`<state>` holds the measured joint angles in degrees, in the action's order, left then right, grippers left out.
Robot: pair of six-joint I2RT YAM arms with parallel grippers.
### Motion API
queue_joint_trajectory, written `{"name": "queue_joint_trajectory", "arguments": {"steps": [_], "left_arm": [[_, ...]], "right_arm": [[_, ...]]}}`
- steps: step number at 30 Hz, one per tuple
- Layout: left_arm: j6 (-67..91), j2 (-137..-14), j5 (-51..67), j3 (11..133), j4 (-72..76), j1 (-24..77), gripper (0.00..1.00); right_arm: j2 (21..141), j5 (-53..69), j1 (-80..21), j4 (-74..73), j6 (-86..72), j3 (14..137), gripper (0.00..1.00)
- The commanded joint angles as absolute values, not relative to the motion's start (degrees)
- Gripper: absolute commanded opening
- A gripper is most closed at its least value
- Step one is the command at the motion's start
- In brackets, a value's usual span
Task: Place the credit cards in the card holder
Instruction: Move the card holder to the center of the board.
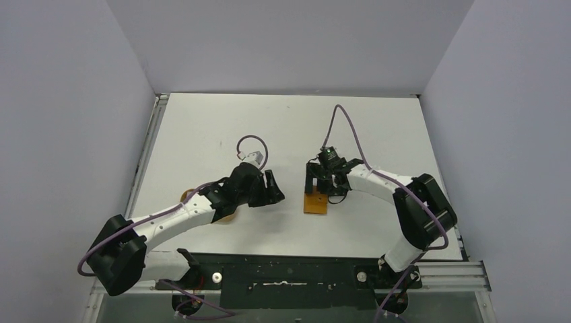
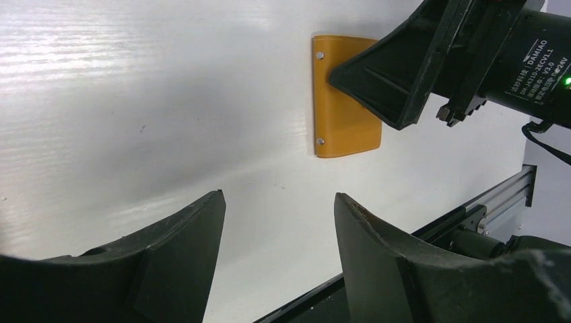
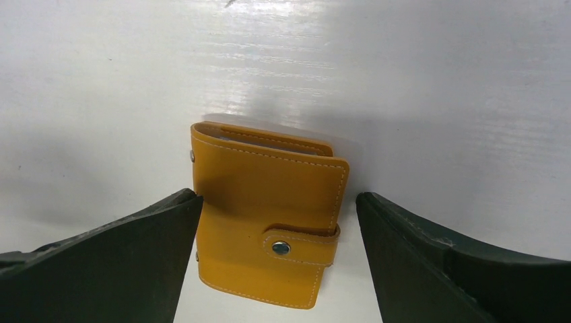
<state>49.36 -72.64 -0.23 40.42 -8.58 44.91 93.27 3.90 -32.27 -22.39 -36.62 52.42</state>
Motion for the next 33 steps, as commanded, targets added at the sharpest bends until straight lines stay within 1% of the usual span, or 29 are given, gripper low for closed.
{"name": "queue_joint_trajectory", "arguments": {"steps": [1, 6, 14, 16, 19, 21, 22, 24, 26, 27, 30, 32, 33], "left_arm": [[50.03, -69.48, -2.21, 40.01, -8.52, 44.55, 0.58], [50.39, -68.97, -2.27, 39.26, -8.88, 44.48, 0.58], [50.87, -67.76, -2.64, 38.52, -9.44, 44.46, 0.58], [50.87, -67.16, -2.98, 38.41, -9.97, 44.34, 0.58], [50.03, -65.98, -4.03, 38.53, -11.53, 44.14, 0.59], [48.81, -65.11, -4.65, 38.87, -12.54, 43.74, 0.63], [48.18, -64.60, -5.10, 39.37, -13.20, 43.58, 0.67], [47.15, -63.90, -7.25, 40.58, -15.62, 43.42, 0.79], [46.54, -63.92, -9.82, 42.37, -18.83, 43.06, 0.96], [46.24, -64.26, -10.94, 43.57, -20.21, 42.81, 0.97], [46.67, -65.92, -12.18, 46.57, -23.22, 40.83, 0.97], [46.60, -66.85, -8.93, 47.85, -23.33, 38.70, 0.97], [46.40, -67.20, -5.77, 48.00, -22.53, 37.23, 0.97]], "right_arm": [[93.95, 2.97, -33.87, -24.78, -32.50, 56.16, 0.89], [95.43, 2.80, -36.24, -26.15, -29.78, 58.49, 0.86], [97.80, 4.20, -39.86, -26.10, -30.08, 60.88, 0.86], [97.31, 4.05, -39.92, -26.19, -30.83, 61.21, 0.86], [94.09, 2.70, -39.82, -27.00, -32.38, 61.46, 0.90], [91.07, 1.19, -39.79, -28.62, -32.57, 62.10, 0.94], [89.49, 0.36, -39.91, -29.70, -32.02, 62.35, 0.96], [84.97, -2.82, -39.99, -31.41, -30.66, 62.30, 1.00], [80.78, -5.07, -40.14, -32.10, -28.75, 61.35, 1.00], [78.76, -6.49, -40.21, -32.64, -28.06, 60.79, 1.00], [72.98, -13.21, -40.34, -33.45, -29.06, 58.49, 1.00], [69.37, -18.56, -39.82, -34.66, -34.89, 56.30, 1.00], [67.36, -18.65, -39.10, -34.24, -36.15, 54.65, 1.00]]}}
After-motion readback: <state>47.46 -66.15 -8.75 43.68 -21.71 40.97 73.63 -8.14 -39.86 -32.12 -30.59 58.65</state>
